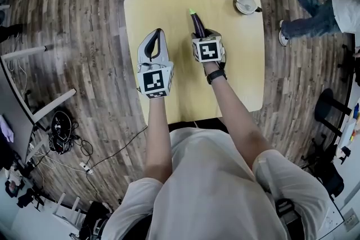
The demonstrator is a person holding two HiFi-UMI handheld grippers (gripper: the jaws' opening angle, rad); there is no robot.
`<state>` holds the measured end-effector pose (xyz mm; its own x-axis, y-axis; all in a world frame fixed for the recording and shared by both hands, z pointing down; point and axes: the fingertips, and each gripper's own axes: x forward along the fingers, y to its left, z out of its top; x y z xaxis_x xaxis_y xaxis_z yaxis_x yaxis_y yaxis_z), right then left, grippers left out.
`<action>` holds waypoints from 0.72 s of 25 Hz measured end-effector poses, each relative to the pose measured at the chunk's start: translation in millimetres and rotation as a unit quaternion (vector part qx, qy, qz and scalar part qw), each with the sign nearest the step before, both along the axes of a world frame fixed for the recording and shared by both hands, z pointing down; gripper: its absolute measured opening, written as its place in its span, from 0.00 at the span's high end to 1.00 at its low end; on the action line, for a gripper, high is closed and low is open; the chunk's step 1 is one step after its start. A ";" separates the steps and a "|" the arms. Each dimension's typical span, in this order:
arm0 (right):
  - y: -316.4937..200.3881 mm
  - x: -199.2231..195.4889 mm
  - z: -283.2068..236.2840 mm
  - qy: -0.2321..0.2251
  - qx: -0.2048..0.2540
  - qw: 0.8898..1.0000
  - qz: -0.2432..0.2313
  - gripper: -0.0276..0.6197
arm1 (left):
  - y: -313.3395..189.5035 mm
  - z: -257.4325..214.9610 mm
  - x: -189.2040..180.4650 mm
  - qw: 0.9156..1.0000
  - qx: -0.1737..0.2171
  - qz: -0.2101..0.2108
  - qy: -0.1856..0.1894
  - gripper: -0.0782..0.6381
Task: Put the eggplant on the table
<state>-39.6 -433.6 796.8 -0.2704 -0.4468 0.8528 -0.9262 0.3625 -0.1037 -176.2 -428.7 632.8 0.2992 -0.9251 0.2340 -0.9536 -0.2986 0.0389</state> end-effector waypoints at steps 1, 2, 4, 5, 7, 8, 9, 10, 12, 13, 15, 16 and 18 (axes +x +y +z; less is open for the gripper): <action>0.7 -1.6 1.8 -0.001 -0.006 1.000 -0.005 0.59 | 1.7 -2.0 -0.4 1.000 0.000 -0.002 0.003 0.88; 1.0 -2.9 1.2 -0.006 -0.007 1.000 -0.009 0.56 | 3.8 -4.4 -0.2 1.000 0.000 -0.004 0.005 0.88; -0.3 -3.5 -9.3 -0.016 0.009 1.000 -0.014 0.55 | 8.4 -12.3 0.4 1.000 0.004 -0.007 0.006 0.88; -1.3 -3.3 -17.1 -0.017 0.021 1.000 -0.016 0.54 | 10.8 -17.5 -0.3 1.000 0.007 -0.008 0.006 0.88; -0.9 -2.7 -31.5 -0.017 0.038 0.999 -0.017 0.54 | 16.1 -27.7 -3.8 1.000 0.012 -0.012 0.006 0.88; 0.4 -2.2 -37.4 -0.017 0.045 0.999 -0.018 0.54 | 19.4 -32.0 -5.7 1.000 0.013 -0.016 0.005 0.88; 1.8 -1.2 -43.0 -0.017 0.052 0.998 -0.017 0.54 | 22.6 -36.1 -6.9 1.000 0.015 -0.019 0.004 0.88; 2.8 0.0 -48.8 -0.019 0.059 0.998 -0.017 0.54 | 25.5 -40.3 -7.3 1.000 0.018 -0.022 0.003 0.88; 5.2 1.2 -61.2 -0.026 0.074 0.997 -0.018 0.54 | 31.1 -49.4 -7.7 0.999 0.024 -0.027 0.002 0.88; 8.0 1.1 -68.0 -0.029 0.081 0.996 -0.019 0.54 | 35.2 -53.8 -8.2 0.999 0.027 -0.029 0.002 0.88; 16.2 0.5 -82.7 -0.036 0.096 0.994 -0.021 0.54 | 45.7 -61.7 -9.4 0.999 0.029 -0.034 0.003 0.88; 20.5 0.7 -90.5 -0.040 0.105 0.993 -0.023 0.54 | 51.3 -65.3 -9.6 0.999 0.030 -0.036 0.004 0.88; 28.3 4.2 -106.2 -0.046 0.125 0.991 -0.026 0.54 | 62.4 -72.0 -6.8 0.999 0.033 -0.041 0.004 0.88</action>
